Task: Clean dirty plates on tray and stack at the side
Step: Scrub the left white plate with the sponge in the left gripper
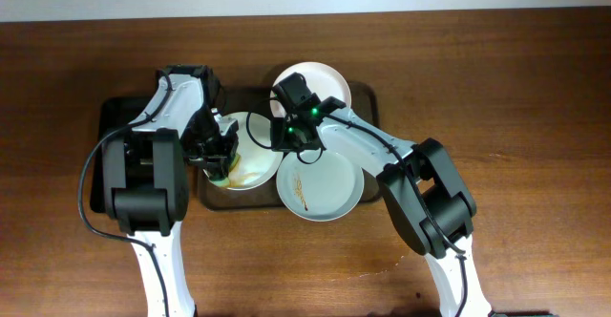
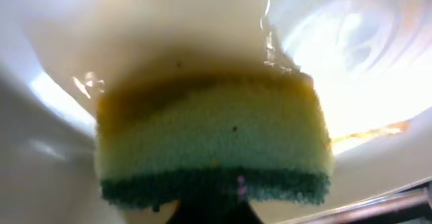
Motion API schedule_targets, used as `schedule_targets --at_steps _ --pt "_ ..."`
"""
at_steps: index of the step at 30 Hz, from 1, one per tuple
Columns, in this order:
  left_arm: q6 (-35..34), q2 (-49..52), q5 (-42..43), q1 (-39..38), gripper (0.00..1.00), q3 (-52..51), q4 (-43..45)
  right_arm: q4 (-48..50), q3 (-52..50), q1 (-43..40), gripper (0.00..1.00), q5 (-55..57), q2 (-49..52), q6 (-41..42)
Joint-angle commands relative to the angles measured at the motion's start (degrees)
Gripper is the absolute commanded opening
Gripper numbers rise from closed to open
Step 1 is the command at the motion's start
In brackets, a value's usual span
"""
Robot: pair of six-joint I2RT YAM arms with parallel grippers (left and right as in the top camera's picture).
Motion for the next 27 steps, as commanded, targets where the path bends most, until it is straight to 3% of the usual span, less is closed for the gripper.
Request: schedule_targets --at_steps 1,4,6,7,10,11,12,14,15,18,20,21,23,24,25,27 --pt "-0.20 2.99 -1.95 0.09 0.01 -2.01 14.12 0.09 0.48 -0.83 0.04 1.22 1.14 0.15" --pt "-5.31 3.67 -3.52 -0.15 0.01 -5.31 32.50 0.09 0.48 -0.83 0.04 0.76 1.14 0.15" --pt "-6.03 3.65 -7.48 -0.42 0.01 -5.62 36.50 0.11 0.48 -0.83 0.04 0.76 1.14 0.15" --pt "-6.03 3.65 -7.74 -0.68 0.01 -5.49 35.41 0.07 0.48 -0.83 0.04 0.76 1.14 0.15" --pt "-5.95 3.65 -6.36 -1.03 0.01 -5.49 18.36 0.09 0.48 -0.83 0.04 0.61 1.14 0.15" --pt "-2.27 3.65 -2.69 -1.05 0.01 -5.49 12.59 0.24 0.48 -0.83 0.04 0.61 1.14 0.15" --pt "8.07 3.65 8.17 -1.03 0.01 -5.49 9.55 0.31 0.48 -0.83 0.04 0.61 1.14 0.15" --pt "9.94 3.65 17.09 -1.03 0.01 -5.49 14.47 0.28 0.48 -0.83 0.04 0.59 1.14 0.15" --pt "7.52 3.67 19.17 -1.03 0.01 -5.49 19.96 0.26 0.48 -0.83 0.04 0.59 1.14 0.15" --pt "-7.96 3.67 5.42 -0.85 0.01 -5.49 28.65 0.24 0.48 -0.83 0.04 0.59 1.14 0.15" --pt "-20.70 3.67 -18.71 -0.70 0.01 -5.49 28.30 0.24 0.48 -0.83 0.04 0.61 1.14 0.15" --pt "-22.91 3.67 -26.49 -0.76 0.01 -5.49 24.13 0.24 0.48 -0.83 0.04 0.61 1.14 0.15" --pt "-22.88 3.67 -29.64 -0.74 0.01 -5.49 18.25 0.26 0.48 -0.83 0.04 0.61 1.14 0.15" --pt "-22.64 3.67 -28.30 -0.76 0.01 -5.49 14.12 0.26 0.48 -0.83 0.04 0.61 1.14 0.15" --pt "-18.16 3.67 -23.26 -0.76 0.01 -5.49 12.09 0.26 0.48 -0.83 0.04 0.61 1.14 0.15" --pt "-0.72 3.67 -2.23 -0.76 0.01 -5.49 12.55 0.26 0.48 -0.83 0.04 0.61 1.14 0.15"
